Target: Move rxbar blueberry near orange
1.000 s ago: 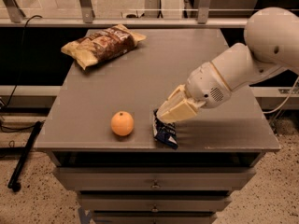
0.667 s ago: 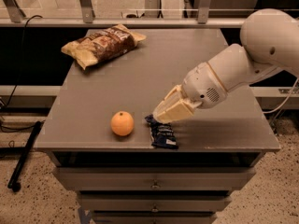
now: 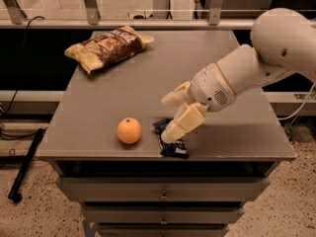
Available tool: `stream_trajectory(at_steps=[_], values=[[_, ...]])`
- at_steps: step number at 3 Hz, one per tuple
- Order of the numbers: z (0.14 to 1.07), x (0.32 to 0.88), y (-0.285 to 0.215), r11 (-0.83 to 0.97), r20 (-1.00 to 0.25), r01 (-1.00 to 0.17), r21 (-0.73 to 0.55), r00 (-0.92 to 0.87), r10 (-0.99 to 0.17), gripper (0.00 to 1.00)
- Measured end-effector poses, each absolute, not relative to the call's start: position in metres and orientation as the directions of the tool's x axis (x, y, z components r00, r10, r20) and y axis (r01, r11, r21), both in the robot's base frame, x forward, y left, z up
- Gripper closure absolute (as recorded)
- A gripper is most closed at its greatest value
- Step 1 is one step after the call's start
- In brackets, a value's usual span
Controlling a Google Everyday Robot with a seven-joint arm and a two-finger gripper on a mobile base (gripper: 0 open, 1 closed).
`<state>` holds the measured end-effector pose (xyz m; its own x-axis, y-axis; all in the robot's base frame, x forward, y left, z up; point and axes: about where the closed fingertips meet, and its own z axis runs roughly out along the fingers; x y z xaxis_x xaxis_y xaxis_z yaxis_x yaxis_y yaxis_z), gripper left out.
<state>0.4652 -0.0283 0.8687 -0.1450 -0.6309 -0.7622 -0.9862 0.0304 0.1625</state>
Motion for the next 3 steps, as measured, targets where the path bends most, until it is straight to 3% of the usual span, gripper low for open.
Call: stream_trajectory(at_steps=[1, 3], values=[[0.879, 0.493, -0.064, 0.1, -0.729, -0.992, 0.074, -0.122, -0.674, 0.0], [0.904, 0.567, -0.181, 0.279, -0.689, -0.955, -0.105, -0.133, -0.713, 0.0]])
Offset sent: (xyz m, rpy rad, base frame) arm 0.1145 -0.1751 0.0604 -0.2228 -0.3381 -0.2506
